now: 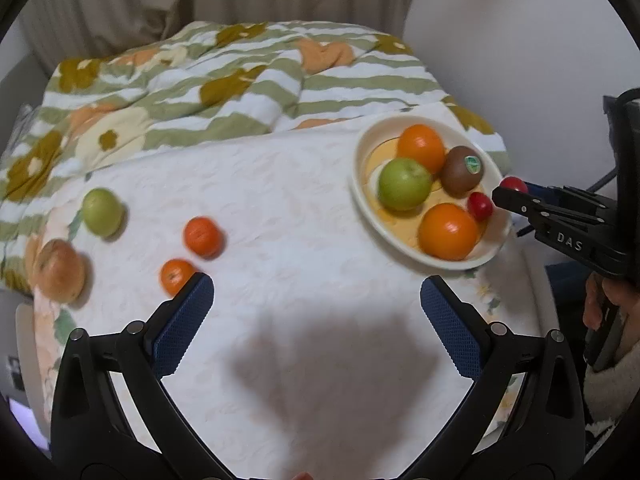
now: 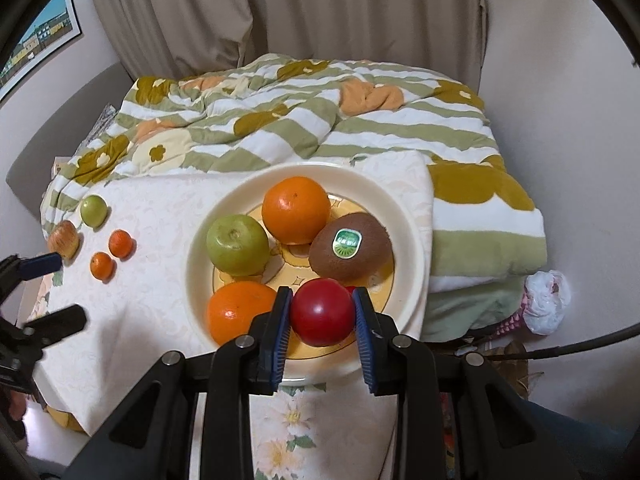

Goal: Organize fruits
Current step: 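Withdraw both open tools from the plate over the remaining fruit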

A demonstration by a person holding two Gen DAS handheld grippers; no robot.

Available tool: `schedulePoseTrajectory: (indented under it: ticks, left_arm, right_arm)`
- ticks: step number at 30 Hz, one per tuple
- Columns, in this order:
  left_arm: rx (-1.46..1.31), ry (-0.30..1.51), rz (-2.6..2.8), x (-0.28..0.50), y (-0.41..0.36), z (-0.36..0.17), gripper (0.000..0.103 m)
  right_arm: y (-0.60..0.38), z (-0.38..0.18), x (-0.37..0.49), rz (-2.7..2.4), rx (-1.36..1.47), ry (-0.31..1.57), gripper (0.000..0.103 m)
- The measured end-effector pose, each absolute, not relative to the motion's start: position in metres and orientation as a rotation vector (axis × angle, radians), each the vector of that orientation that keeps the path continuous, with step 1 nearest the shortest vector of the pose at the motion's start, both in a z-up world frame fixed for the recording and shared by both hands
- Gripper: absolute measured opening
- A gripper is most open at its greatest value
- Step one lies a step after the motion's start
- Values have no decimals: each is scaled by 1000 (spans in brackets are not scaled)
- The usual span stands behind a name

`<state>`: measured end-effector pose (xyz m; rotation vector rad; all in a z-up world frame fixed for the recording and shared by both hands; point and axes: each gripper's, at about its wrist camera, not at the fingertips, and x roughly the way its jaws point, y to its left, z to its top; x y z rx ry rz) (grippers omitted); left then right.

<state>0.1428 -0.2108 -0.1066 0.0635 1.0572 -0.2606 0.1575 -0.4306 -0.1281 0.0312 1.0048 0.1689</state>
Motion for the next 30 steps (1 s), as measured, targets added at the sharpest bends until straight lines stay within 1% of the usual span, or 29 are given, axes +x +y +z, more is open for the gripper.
schedulePoseTrajectory:
  ticks: [4, 14, 15, 16, 17, 18, 19, 20, 22, 23, 24, 30]
  left_arm:
    - [65, 1059, -214, 135, -197, -107, 103]
    - [28, 1057, -165, 120, -180, -107, 103]
    - [27, 1053, -163, 119, -180, -106, 103]
    - [25, 1048, -161, 117, -180, -106, 103]
    - [24, 1047, -160, 117, -180, -106, 103]
    - [22, 1046, -159, 116, -179, -106, 103]
    - [18, 1045, -156, 114, -178, -107, 103]
    - [14, 1045, -154, 113, -177, -108, 103]
    - [1, 1044, -149, 111, -174, -110, 103]
    - [-5, 1043, -147, 110, -173, -110, 103]
    - [-10, 1041, -145, 109, -172, -110, 103]
    - [-27, 1009, -131, 103, -166, -103, 103]
  right_arm:
    - [-432, -138, 161, 183, 48, 1011, 28]
    - [-428, -133, 160, 222, 51, 991, 28]
    - [-428, -133, 159, 222, 49, 985, 32]
    - [-428, -132, 159, 222, 49, 981, 47]
    - [-428, -131, 158, 230, 50, 976, 56]
    - [-427, -131, 157, 232, 52, 970, 70]
    - [-427, -129, 156, 230, 51, 956, 80]
    - [-427, -128, 154, 225, 48, 944, 84]
    - [-426, -126, 152, 218, 40, 924, 98]
    - [-425, -125, 151, 216, 37, 920, 102]
    - [-425, -124, 150, 214, 33, 916, 102]
    - [-423, -115, 146, 215, 14, 901, 102]
